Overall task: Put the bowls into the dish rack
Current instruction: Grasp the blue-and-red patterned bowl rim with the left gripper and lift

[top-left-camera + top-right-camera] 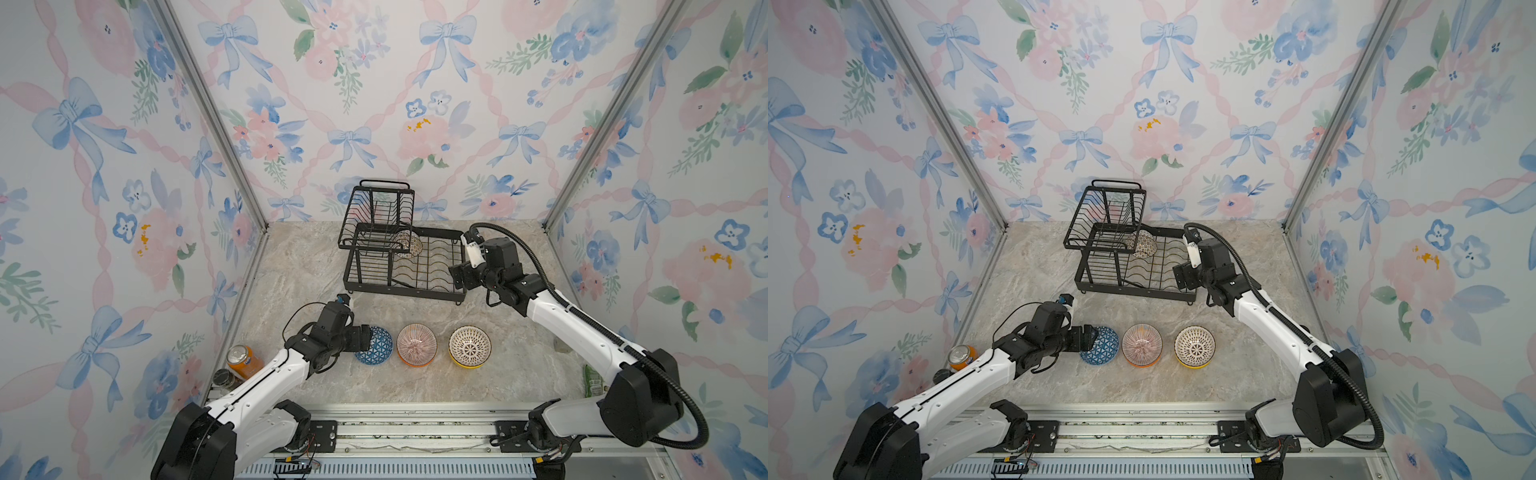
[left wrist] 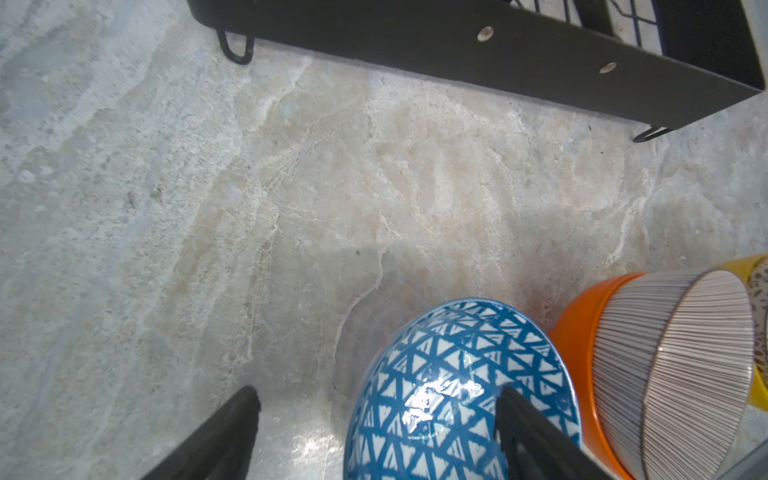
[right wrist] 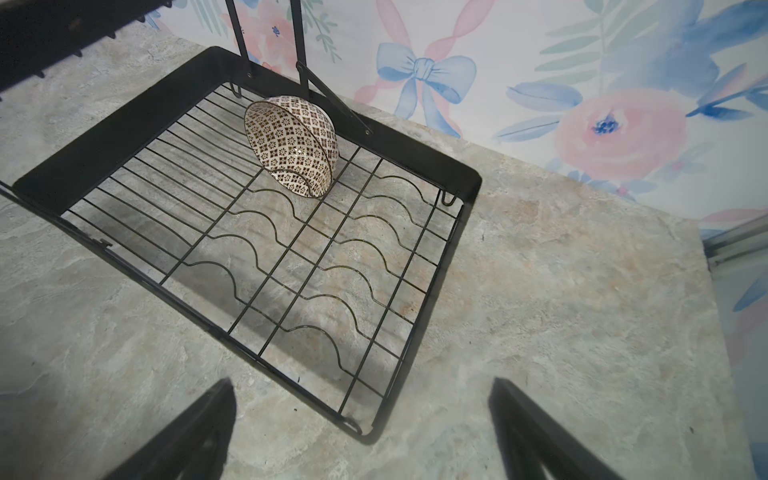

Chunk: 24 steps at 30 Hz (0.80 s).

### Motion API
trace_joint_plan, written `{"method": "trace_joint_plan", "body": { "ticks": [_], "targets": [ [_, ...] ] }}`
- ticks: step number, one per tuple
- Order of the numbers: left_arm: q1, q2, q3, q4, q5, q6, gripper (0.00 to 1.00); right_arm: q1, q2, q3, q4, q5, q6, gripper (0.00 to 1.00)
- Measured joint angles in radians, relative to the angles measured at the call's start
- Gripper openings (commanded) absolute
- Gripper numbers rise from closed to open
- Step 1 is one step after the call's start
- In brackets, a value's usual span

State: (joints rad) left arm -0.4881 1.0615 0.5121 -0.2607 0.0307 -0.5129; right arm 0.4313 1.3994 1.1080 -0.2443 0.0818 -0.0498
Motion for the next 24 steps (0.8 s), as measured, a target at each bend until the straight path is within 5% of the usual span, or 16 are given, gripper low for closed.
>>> {"method": "trace_joint_plan", "body": {
  "ticks": [24],
  "targets": [
    [0.0, 0.114, -0.002, 0.0, 0.048, -0.011, 0.32, -0.006, 0.081, 0.005, -0.024, -0.046, 0.01, 0.97]
  ]
}}
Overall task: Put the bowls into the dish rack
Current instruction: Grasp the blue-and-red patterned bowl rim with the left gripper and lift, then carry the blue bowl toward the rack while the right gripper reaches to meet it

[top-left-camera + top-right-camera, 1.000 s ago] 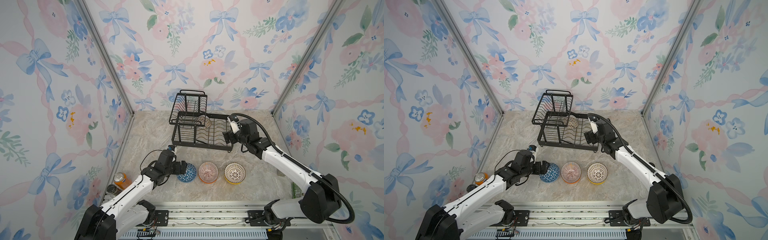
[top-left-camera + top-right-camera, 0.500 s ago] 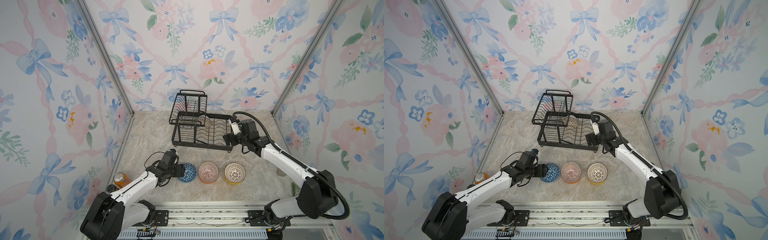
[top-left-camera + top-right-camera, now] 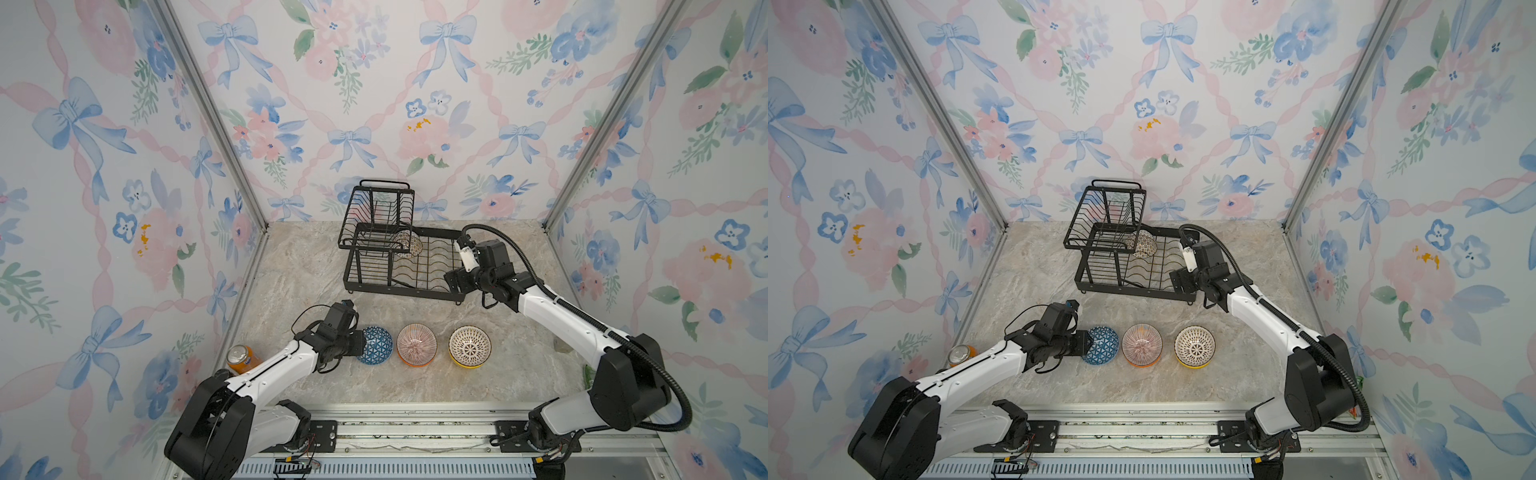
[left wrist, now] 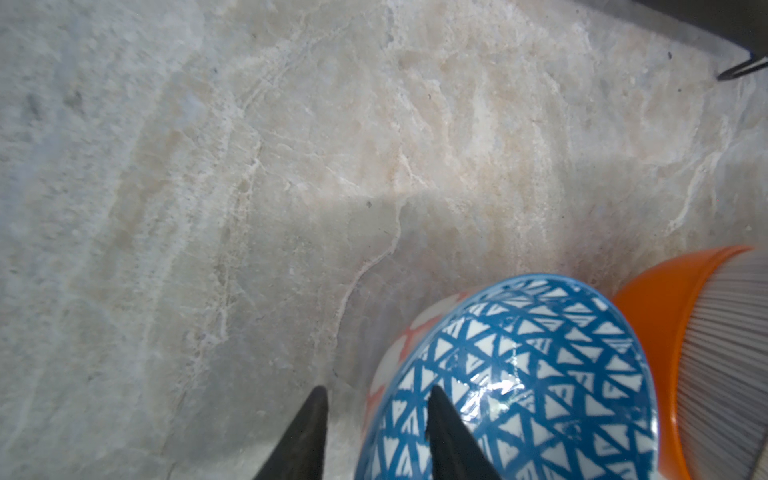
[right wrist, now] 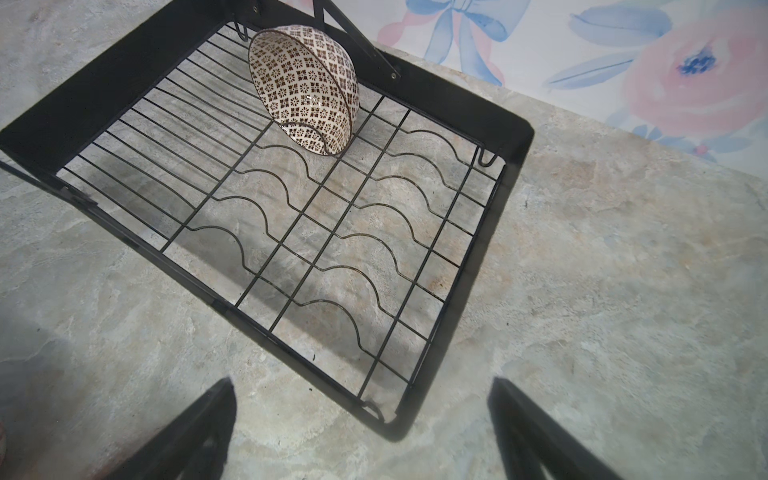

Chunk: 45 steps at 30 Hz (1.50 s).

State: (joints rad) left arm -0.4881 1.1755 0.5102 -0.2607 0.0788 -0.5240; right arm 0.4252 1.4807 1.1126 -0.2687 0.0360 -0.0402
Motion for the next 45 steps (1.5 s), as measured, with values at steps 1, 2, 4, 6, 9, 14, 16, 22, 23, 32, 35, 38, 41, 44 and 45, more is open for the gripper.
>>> {"method": "trace_joint_plan", "body": {
  "ticks": [1, 2, 4, 6, 9, 14, 16, 22, 23, 32, 35, 38, 41, 44, 45],
  "targets": [
    [0.0, 0.0, 0.0, 0.0, 0.0, -0.001, 0.29, 0.0, 0.0, 0.0, -0.002, 0.0, 0.0, 0.97],
    [0.0, 0.0, 0.0, 0.0, 0.001, 0.0, 0.27, 0.0, 0.0, 0.0, -0.002, 0.0, 0.0, 0.97],
    [0.0, 0.002, 0.0, 0.0, 0.001, -0.002, 0.23, 0.0, 0.0, 0.0, -0.002, 0.0, 0.0, 0.97],
    [0.0, 0.012, 0.0, 0.0, 0.001, -0.001, 0.17, 0.0, 0.0, 0.0, -0.002, 0.0, 0.0, 0.97],
    [0.0, 0.025, 0.0, 0.0, 0.0, 0.002, 0.1, 0.0, 0.0, 0.0, -0.002, 0.0, 0.0, 0.97],
    [0.001, 0.024, 0.0, 0.0, 0.003, 0.003, 0.0, 0.0, 0.0, 0.0, -0.002, -0.003, 0.0, 0.97],
    [0.001, 0.018, 0.0, -0.004, 0.0, 0.006, 0.0, 0.0, 0.001, 0.0, -0.002, -0.004, 0.0, 0.97],
    [0.001, -0.01, 0.01, -0.061, -0.05, 0.016, 0.0, 0.0, 0.001, 0.0, -0.006, -0.007, 0.0, 0.97],
    [0.001, -0.018, 0.014, -0.072, -0.064, 0.019, 0.0, 0.0, 0.001, 0.0, -0.006, -0.007, 0.0, 0.97],
    [-0.012, -0.173, 0.124, -0.132, -0.182, 0.091, 0.0, 0.0, 0.0, 0.0, -0.019, -0.038, 0.0, 0.97],
    [-0.029, -0.198, 0.192, -0.136, -0.208, 0.124, 0.0, 0.0, -0.012, 0.0, -0.035, -0.06, 0.0, 0.97],
    [-0.047, -0.198, 0.272, -0.138, -0.222, 0.152, 0.0, 0.0, -0.045, 0.002, -0.058, -0.086, 0.0, 0.97],
    [-0.073, -0.182, 0.353, -0.139, -0.232, 0.18, 0.0, 0.0, -0.098, 0.011, -0.082, -0.121, 0.004, 0.97],
    [-0.114, -0.137, 0.435, -0.137, -0.241, 0.204, 0.0, 0.005, -0.154, 0.039, -0.103, -0.154, 0.011, 0.97],
    [-0.127, -0.119, 0.46, -0.136, -0.244, 0.211, 0.0, 0.012, -0.176, 0.05, -0.111, -0.161, 0.013, 0.97]
  ]
}}
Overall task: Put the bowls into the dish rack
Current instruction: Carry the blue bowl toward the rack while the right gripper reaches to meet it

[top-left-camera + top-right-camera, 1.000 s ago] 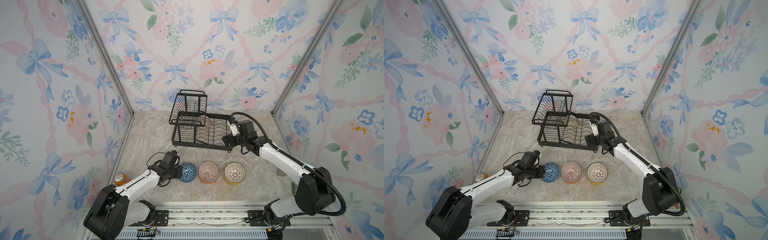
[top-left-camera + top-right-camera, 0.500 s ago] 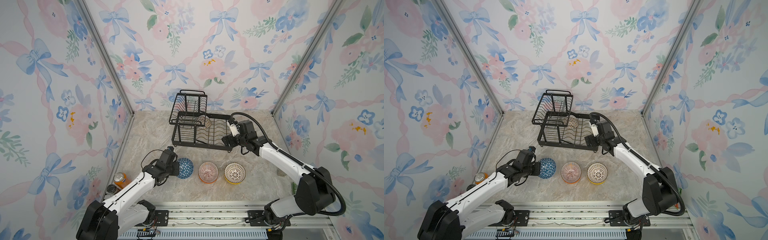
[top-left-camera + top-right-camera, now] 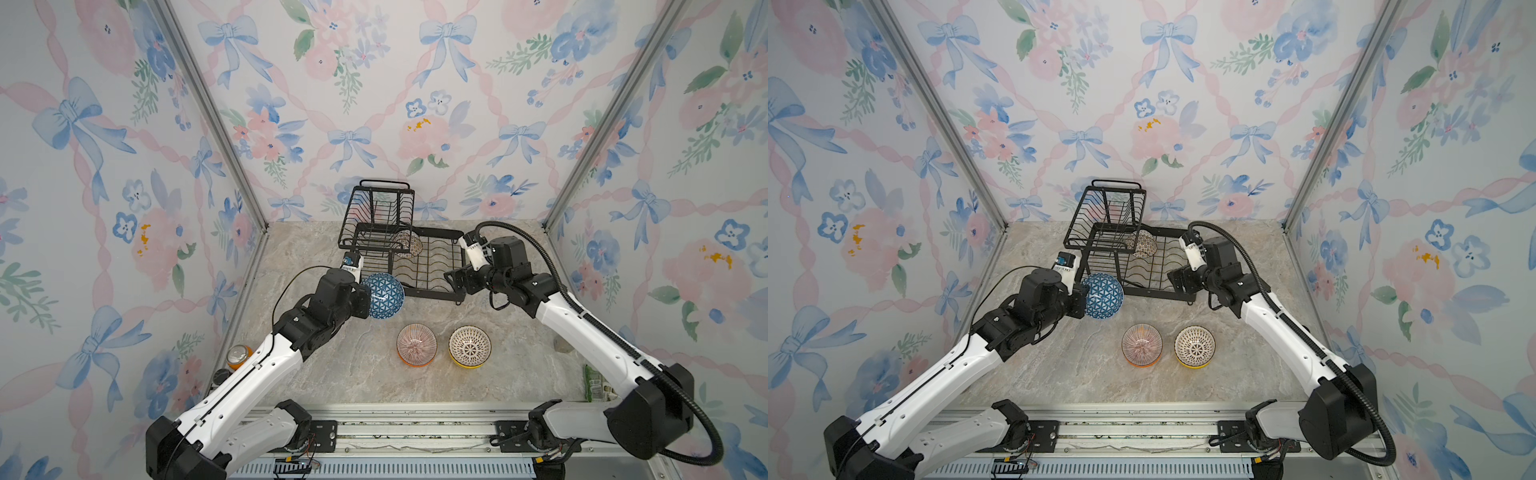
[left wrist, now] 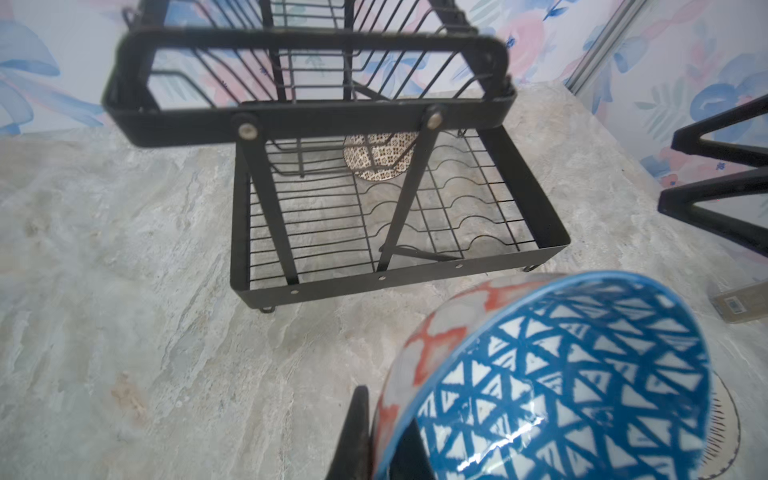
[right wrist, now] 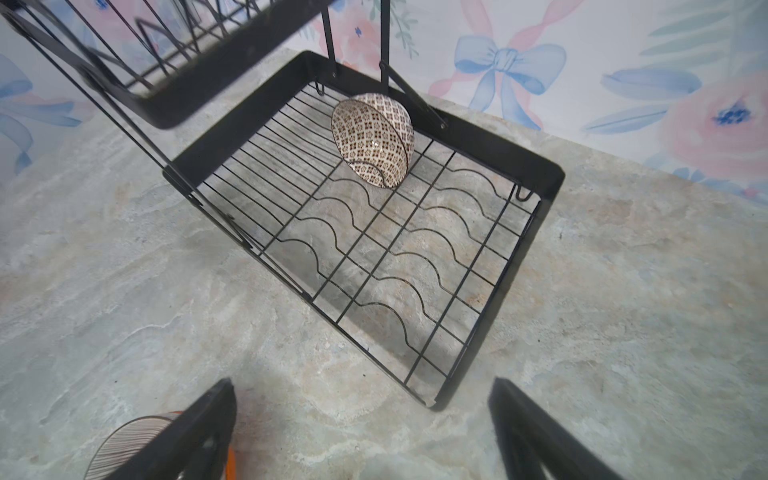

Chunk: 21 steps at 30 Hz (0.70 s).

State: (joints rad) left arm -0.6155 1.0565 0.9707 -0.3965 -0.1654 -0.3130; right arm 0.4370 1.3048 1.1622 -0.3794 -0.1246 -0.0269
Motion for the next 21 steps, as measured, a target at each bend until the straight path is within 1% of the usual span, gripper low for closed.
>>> {"method": "trace_joint_plan", "body": {
  "ticks": [4, 10, 17, 21],
  "targets": [
    [-0.042, 0.066, 0.087, 0.008, -0.007, 0.025, 0.0, 0.048, -0.074, 0.055, -0.024, -0.018, 0.008, 0.97],
    [-0.082, 0.146, 0.184, 0.043, -0.006, 0.058, 0.0, 0.139, -0.113, 0.125, -0.029, -0.029, 0.024, 0.97],
    [-0.127, 0.245, 0.284, 0.106, 0.005, 0.092, 0.0, 0.222, -0.071, 0.169, -0.047, 0.027, 0.048, 0.97],
    [-0.148, 0.286, 0.32, 0.129, 0.009, 0.105, 0.0, 0.237, -0.034, 0.173, -0.055, 0.07, 0.072, 0.99]
  ]
}}
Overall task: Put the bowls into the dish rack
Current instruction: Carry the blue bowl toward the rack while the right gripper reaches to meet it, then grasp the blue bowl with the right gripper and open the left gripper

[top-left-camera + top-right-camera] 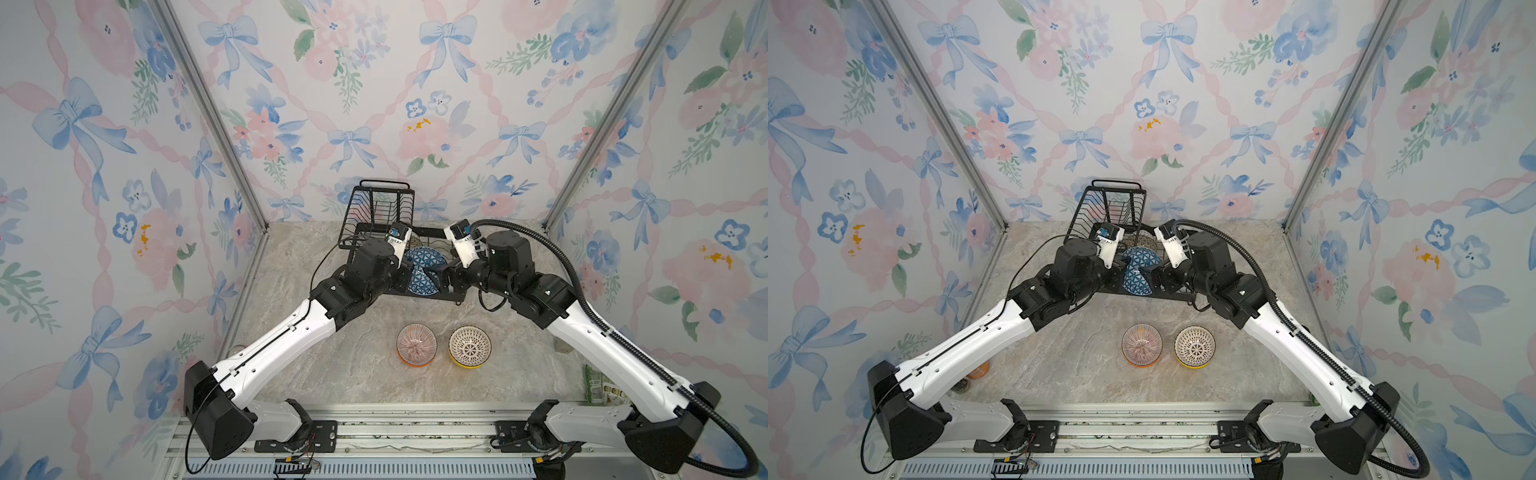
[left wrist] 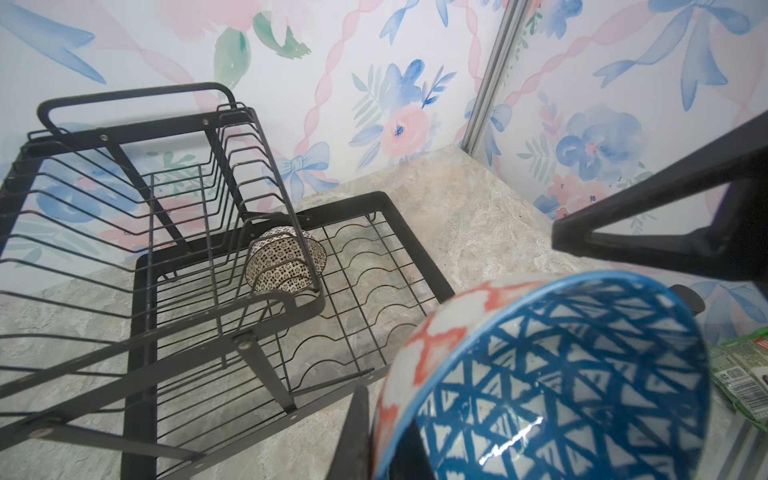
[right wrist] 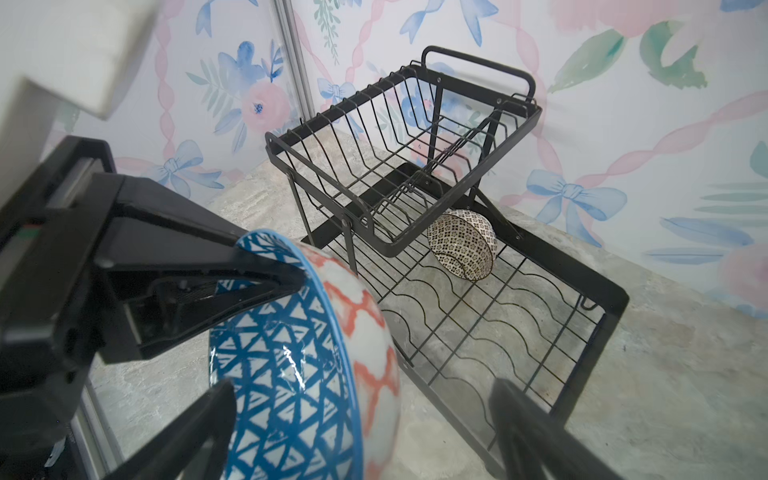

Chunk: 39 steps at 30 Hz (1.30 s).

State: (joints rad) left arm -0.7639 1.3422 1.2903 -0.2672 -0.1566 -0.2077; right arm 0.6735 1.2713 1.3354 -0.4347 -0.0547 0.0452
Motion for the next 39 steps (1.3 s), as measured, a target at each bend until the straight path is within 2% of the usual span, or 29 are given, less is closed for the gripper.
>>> {"method": "trace_joint_plan", "body": {
  "ticks": [4, 11, 24, 31, 39],
  "targets": [
    [-0.016, 0.023, 0.016, 0.018, 0.0, 0.016, 0.0, 0.002, 0.019, 0.0, -0.012, 0.037, 0.016, 0.97],
    [-0.026, 0.037, 0.02, 0.026, 0.0, 0.026, 0.0, 0.002, 0.022, 0.0, -0.02, 0.074, 0.028, 0.79],
    [-0.03, 0.043, 0.026, 0.036, -0.004, 0.034, 0.0, 0.002, 0.033, 0.005, -0.026, 0.106, 0.037, 0.22],
    [-0.042, 0.045, 0.027, 0.041, -0.023, 0.043, 0.0, -0.005, 0.037, 0.006, -0.025, 0.15, 0.06, 0.01],
    [-0.044, 0.049, 0.027, 0.043, -0.024, 0.043, 0.0, -0.005, 0.037, 0.006, -0.026, 0.156, 0.06, 0.0]
  ]
}}
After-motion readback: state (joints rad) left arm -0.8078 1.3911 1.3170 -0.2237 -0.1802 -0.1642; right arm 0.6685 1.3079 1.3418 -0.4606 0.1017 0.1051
